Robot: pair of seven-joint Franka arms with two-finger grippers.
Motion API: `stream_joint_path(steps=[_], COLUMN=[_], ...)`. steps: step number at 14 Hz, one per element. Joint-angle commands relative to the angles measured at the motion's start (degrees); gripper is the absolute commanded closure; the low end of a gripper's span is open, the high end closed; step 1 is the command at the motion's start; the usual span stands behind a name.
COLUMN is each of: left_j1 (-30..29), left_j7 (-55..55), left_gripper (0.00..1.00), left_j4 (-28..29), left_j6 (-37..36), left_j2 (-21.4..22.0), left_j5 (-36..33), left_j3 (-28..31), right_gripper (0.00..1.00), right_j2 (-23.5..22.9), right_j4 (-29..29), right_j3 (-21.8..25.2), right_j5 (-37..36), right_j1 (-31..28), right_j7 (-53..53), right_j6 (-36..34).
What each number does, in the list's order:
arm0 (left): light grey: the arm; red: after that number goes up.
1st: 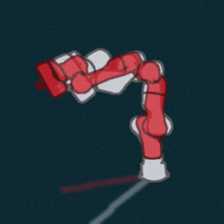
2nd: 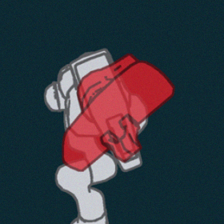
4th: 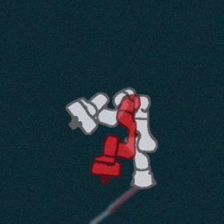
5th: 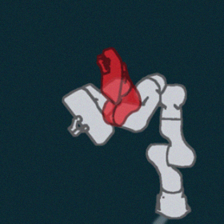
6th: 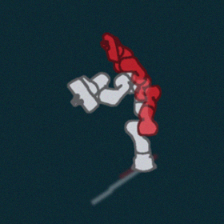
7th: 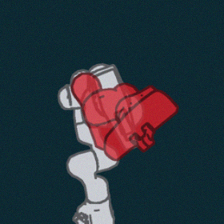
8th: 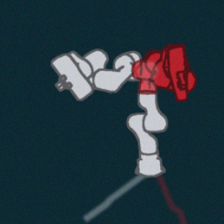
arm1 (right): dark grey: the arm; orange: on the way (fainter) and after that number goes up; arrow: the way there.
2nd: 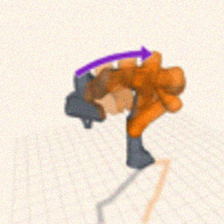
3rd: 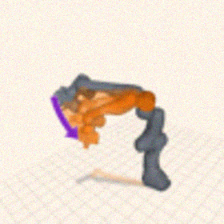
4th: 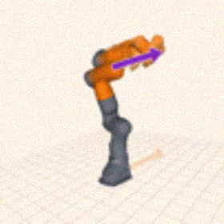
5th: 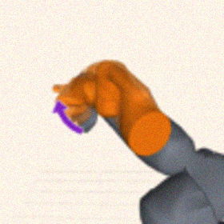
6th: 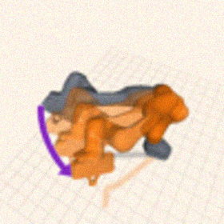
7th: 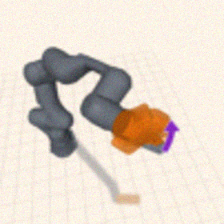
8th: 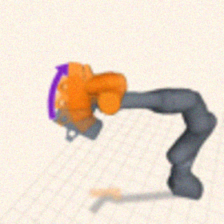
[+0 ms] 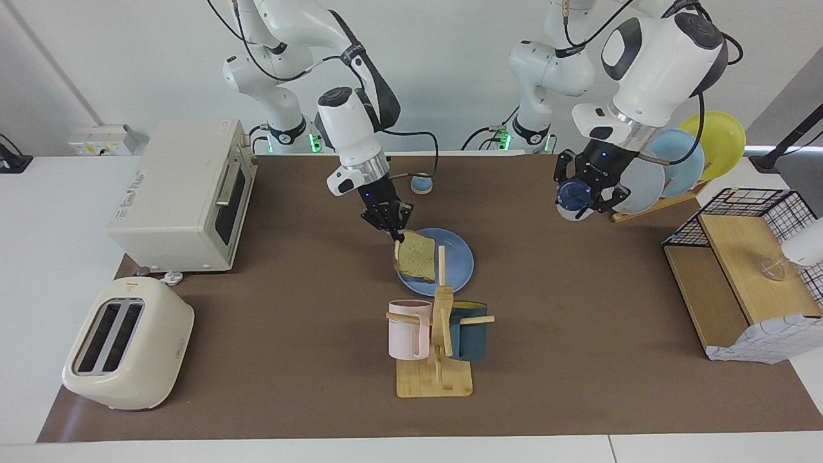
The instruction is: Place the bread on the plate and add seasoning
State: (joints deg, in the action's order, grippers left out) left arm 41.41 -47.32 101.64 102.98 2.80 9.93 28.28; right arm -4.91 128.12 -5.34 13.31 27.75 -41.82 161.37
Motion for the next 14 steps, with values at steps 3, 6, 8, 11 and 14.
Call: stream_joint_path(steps=[3,6,8,11,14], left_j1=[0.1,0.1,0.1,0.0,0.0], left_j7=[-10.7,-17.1,-17.9,-20.6,-21.8], left_gripper=[1.0,1.0,1.0,1.0,1.0], left_j4=[0.9,1.1,1.1,1.2,1.2], left_j6=[-6.3,-8.0,-8.1,-8.1,-8.1], left_j2=[2.1,2.6,2.6,2.6,2.6], left_j5=[0.0,0.0,0.0,-0.6,-0.9], left_j3=[-0.2,-0.2,-0.2,-0.1,-0.1], right_gripper=[1.0,1.0,1.0,1.0,1.0], right_j2=[-0.6,-0.9,-1.6,-1.9,-1.8], right_j4=[-0.7,-1.8,-3.2,-3.3,-3.1], right_j3=[-0.3,-0.3,-0.3,-0.3,-0.5], right_j5=[1.2,1.3,1.3,1.3,1.3], right_j1=[2.3,2.7,3.1,3.1,3.7], right_j7=[-0.5,-0.5,-0.6,-0.4,-0.5], right_j6=[1.8,2.1,2.1,2.1,2.1])
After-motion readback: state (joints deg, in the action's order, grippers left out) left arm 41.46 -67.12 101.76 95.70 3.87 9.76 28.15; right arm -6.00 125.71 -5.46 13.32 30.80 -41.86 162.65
